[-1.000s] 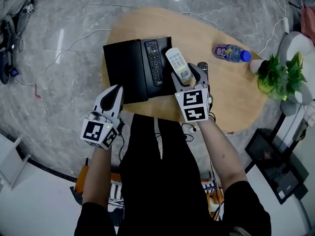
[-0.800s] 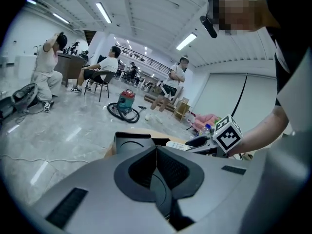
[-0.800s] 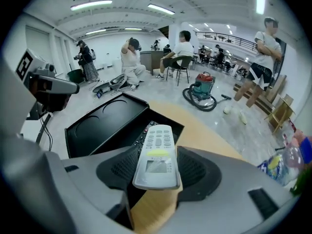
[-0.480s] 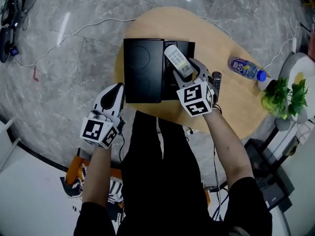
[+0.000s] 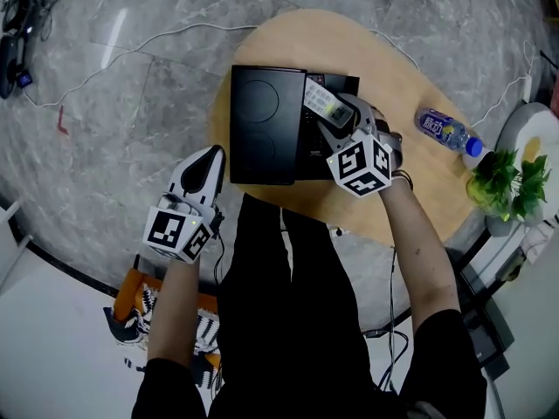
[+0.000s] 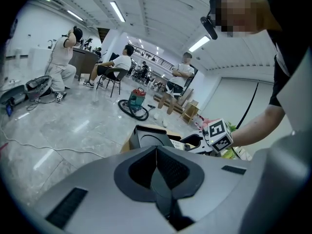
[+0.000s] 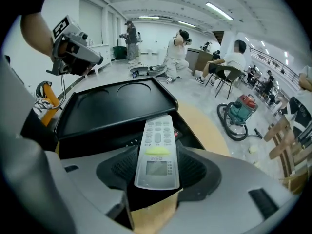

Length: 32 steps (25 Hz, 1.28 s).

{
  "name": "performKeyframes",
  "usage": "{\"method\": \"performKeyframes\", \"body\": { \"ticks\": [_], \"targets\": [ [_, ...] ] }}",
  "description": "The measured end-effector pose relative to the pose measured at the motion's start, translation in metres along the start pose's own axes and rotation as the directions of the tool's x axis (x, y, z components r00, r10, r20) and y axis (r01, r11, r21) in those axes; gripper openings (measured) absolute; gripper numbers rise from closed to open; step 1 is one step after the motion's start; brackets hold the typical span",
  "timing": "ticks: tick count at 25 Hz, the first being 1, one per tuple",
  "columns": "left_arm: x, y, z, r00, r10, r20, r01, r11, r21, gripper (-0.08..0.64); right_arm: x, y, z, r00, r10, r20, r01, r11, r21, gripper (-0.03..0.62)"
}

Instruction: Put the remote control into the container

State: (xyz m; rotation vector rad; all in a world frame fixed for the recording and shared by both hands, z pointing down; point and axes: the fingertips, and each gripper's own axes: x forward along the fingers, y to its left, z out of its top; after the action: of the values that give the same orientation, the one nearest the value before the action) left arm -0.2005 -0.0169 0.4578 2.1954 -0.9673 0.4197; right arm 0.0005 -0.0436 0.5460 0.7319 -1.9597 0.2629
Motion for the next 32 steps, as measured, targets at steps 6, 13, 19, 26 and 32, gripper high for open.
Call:
{"method": "performKeyframes", "body": {
  "ticks": [6,13,19,26,32],
  "targets": [
    [-0.001,0.003,-0.005,1.0,-0.006,-0.009,0.005,1.0,-0.018,0.008,0.009,-0.005,-0.006,0.998,-0.017,-0.055,0.008,0.988,-0.154,0.261],
    [0.0,0.001,-0.009,1.0,-0.021,-0.016,0.02,0.999,-0.029,0.008,0.01,-0.004,-0.004,0.998,0.004,-0.068,-0.016,0.984,-0.175,0.262],
    [0.001,-0.008,-0.008,0.999,-0.034,-0.018,0.034,0.999,-0.014,0.008,-0.001,-0.009,-0.001,0.999,-0.028,-0.019,0.026,0.991,-0.132,0.262],
    [0.001,-0.016,-0.002,0.999,-0.035,-0.008,0.035,0.999,0.022,0.008,-0.021,-0.012,-0.004,0.999,-0.046,0.026,0.047,0.997,-0.061,0.262],
    [0.002,-0.027,0.006,0.999,-0.044,0.0,0.044,0.996,0.073,0.008,-0.047,-0.013,0.007,0.992,-0.066,0.112,0.062,0.997,0.037,0.261]
  ]
}}
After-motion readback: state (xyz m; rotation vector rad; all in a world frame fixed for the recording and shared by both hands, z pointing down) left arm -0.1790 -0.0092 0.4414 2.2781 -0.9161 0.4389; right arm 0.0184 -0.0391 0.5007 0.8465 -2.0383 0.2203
